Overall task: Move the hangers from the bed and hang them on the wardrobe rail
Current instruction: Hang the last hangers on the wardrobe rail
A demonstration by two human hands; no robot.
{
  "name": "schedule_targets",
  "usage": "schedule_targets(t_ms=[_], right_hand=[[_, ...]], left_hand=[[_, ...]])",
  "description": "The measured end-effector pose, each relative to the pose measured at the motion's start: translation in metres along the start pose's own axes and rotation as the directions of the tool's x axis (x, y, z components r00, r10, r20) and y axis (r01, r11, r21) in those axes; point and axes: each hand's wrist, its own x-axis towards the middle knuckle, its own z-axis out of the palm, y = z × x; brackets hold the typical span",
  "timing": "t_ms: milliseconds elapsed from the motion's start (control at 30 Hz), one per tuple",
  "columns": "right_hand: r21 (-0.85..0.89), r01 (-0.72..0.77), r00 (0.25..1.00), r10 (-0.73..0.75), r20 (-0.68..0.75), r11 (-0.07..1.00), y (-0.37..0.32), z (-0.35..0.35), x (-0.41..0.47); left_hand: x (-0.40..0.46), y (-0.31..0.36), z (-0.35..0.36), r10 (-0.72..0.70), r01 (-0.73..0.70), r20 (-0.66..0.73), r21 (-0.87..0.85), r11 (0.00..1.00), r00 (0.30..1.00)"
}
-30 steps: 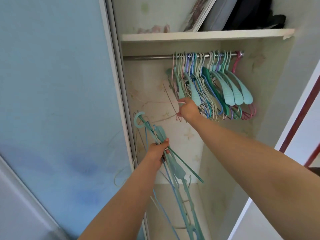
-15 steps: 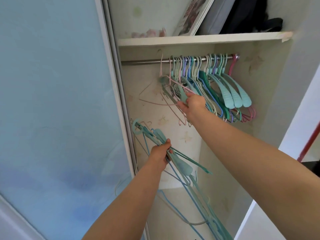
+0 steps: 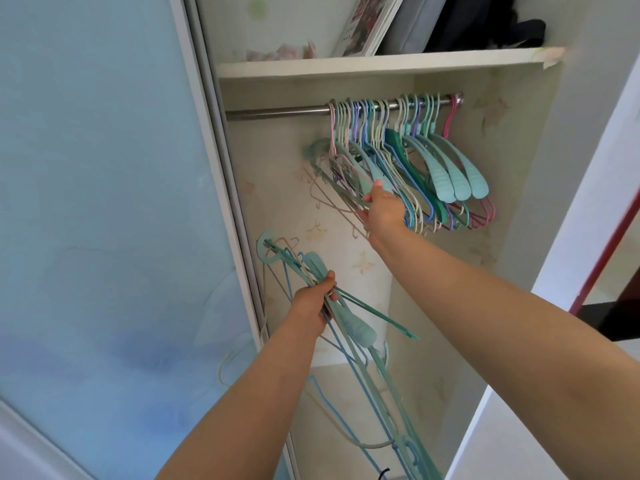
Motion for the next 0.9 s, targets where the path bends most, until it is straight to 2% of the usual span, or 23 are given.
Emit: schedule_targets(t_ms=[100, 167, 200, 267, 300, 333, 367, 400, 433, 467, 500, 533, 600, 667, 733, 767, 833, 900], right_hand=[[-0.202, 0.050, 0.998, -0.042, 0.047, 0.978, 0.007, -0.010, -0.005], [-0.445, 0.153, 0.988, -0.147, 0.048, 0.882, 0.018, -0.022, -0.006], [-0.521, 0.257, 0.959, -0.281, 0.035, 0.814, 0.025, -0.031, -0.009], [-0.565, 0.510, 0.806, -0.589, 0.052, 0.648, 0.038, -0.051, -0.021], [-0.562, 0.579, 0.756, -0.647, 0.099, 0.591, 0.046, -0.061, -0.026], [-0.559, 0.595, 0.768, -0.613, 0.185, 0.577, 0.053, -0.070, -0.030], [-0.579, 0.563, 0.821, -0.478, 0.312, 0.590, 0.059, -0.076, -0.036], [-0.631, 0.494, 0.861, -0.236, 0.450, 0.598, 0.064, -0.082, -0.041], [-0.700, 0.416, 0.839, 0.052, 0.541, 0.580, 0.070, -0.087, -0.045], [-0.761, 0.361, 0.759, 0.305, 0.576, 0.539, 0.076, -0.093, -0.049], [-0.795, 0.331, 0.664, 0.473, 0.579, 0.509, 0.082, -0.098, -0.052], [-0.810, 0.317, 0.601, 0.557, 0.574, 0.492, 0.088, -0.104, -0.053], [-0.818, 0.305, 0.592, 0.576, 0.564, 0.488, 0.099, -0.114, -0.055], [-0.819, 0.282, 0.663, 0.516, 0.543, 0.500, 0.107, -0.122, -0.058], [-0.831, 0.173, 0.754, 0.472, 0.457, 0.529, 0.115, -0.132, -0.061], [-0.845, 0.109, 0.777, 0.486, 0.401, 0.523, 0.119, -0.138, -0.062], [-0.886, 0.046, 0.775, 0.543, 0.323, 0.461, 0.123, -0.148, -0.065], [-0.887, 0.016, 0.803, 0.523, 0.286, 0.461, 0.127, -0.157, -0.067]], left_hand=[[-0.001, -0.003, -0.004, -0.003, 0.003, 0.011, 0.036, 0.999, 1.000], [-0.001, -0.005, -0.007, -0.004, 0.003, 0.021, 0.015, 1.000, 1.000], [-0.002, -0.006, -0.009, -0.005, 0.005, 0.028, 0.007, 1.000, 1.000], [-0.003, -0.010, -0.011, -0.009, 0.008, 0.037, 0.004, 1.000, 0.999], [-0.004, -0.013, -0.012, -0.008, 0.008, 0.039, 0.006, 1.000, 0.999], [-0.005, -0.015, -0.012, -0.005, 0.004, 0.045, 0.011, 1.000, 0.999], [-0.006, -0.018, -0.013, 0.002, -0.004, 0.053, 0.026, 1.000, 0.999], [-0.008, -0.022, -0.013, 0.011, -0.014, 0.061, 0.048, 0.999, 0.998], [-0.009, -0.025, -0.012, 0.021, -0.026, 0.068, 0.072, 0.997, 0.997], [-0.010, -0.029, -0.012, 0.029, -0.036, 0.079, 0.092, 0.995, 0.996], [-0.012, -0.033, -0.010, 0.035, -0.045, 0.094, 0.109, 0.993, 0.995], [-0.014, -0.038, -0.009, 0.038, -0.051, 0.107, 0.126, 0.991, 0.994], [-0.018, -0.049, -0.007, 0.040, -0.059, 0.122, 0.154, 0.986, 0.992], [-0.024, -0.057, -0.005, 0.037, -0.056, 0.142, 0.134, 0.989, 0.989], [-0.028, -0.062, -0.004, 0.040, -0.055, 0.145, 0.104, 0.993, 0.989], [-0.030, -0.064, -0.003, 0.045, -0.059, 0.138, 0.103, 0.993, 0.989], [-0.033, -0.069, -0.001, 0.055, -0.071, 0.124, 0.129, 0.989, 0.991], [-0.036, -0.076, 0.002, 0.059, -0.080, 0.110, 0.193, 0.978, 0.992]])
